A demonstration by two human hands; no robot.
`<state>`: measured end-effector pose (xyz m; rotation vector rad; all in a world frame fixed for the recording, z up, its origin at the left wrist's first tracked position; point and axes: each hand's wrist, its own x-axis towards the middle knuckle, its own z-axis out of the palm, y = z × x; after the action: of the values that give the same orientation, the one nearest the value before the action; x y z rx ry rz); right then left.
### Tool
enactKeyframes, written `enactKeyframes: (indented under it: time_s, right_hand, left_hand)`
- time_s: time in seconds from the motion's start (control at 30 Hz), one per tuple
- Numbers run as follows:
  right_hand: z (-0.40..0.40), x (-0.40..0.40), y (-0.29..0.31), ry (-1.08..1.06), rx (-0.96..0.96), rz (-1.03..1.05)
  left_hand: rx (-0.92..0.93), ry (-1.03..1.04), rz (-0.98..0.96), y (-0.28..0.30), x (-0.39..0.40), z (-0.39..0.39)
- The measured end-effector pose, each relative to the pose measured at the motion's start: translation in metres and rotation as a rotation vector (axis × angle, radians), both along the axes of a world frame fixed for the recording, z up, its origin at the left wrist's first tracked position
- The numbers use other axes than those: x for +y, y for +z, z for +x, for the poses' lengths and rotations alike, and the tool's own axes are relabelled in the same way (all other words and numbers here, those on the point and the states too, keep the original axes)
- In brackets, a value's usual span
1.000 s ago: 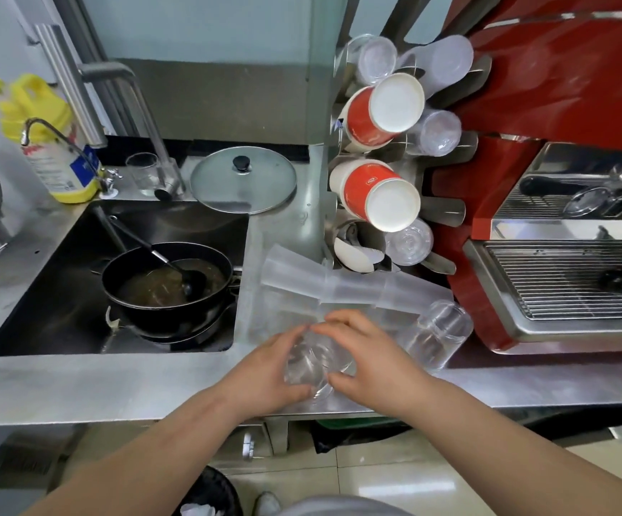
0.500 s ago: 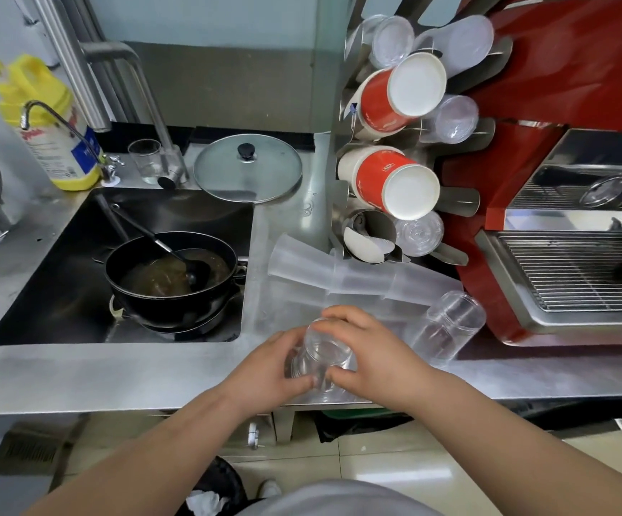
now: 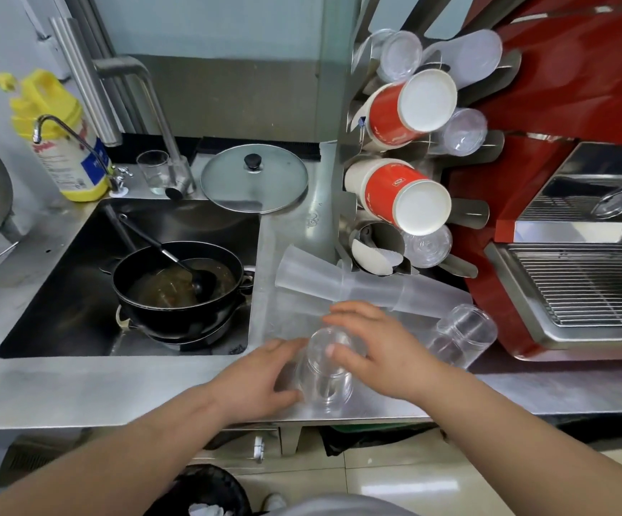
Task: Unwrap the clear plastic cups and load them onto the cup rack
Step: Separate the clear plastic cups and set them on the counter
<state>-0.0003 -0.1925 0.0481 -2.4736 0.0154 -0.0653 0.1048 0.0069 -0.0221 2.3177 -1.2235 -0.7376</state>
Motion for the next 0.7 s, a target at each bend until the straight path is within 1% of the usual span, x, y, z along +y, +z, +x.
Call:
enactKeyframes:
  time_s: [0.07,0.13,0.23,0.3,0.37,0.43,0.5,0.57,0.7]
  right_hand:
    - [0.013,-0.007,0.010,-0.024,-0.023,-0.007]
    - [0.030,-0.012,0.019,-0.046,0.002,-0.046]
    - [0.060,-0.016,0.028,-0.034,0.110,-0.200]
    - [0.084,-0.013,0.033,0.007,0.171,-0.328]
    - [0.107,-0.006,0.037,0.024,0.219,-0.436]
    - [0.126,0.001,0.034,0.019,0.281,-0.494]
    - [0.139,0.006,0.026,-0.010,0.360,-0.447]
    - [0.148,0.008,0.015,-0.083,0.428,-0.386]
    - [0.156,0.007,-0.014,-0.188,0.484,-0.400]
  left_hand:
    - [-0.130,-0.048,0.051,0.007,0.003,0.019]
    - [-0.218,-0.053,0.046,0.018,0.000,0.040]
    - [-0.310,-0.022,-0.026,0.037,-0.019,0.071]
    - [-0.386,-0.009,-0.027,0.047,-0.036,0.091]
    - [-0.448,0.008,0.080,0.054,-0.050,0.110]
    - [-0.495,0.007,0.186,0.054,-0.060,0.124]
    - [-0.523,-0.014,0.218,0.050,-0.068,0.134]
    - [-0.521,-0.041,0.218,0.043,-0.074,0.141]
    - [-0.488,-0.106,0.200,0.025,-0.080,0.150]
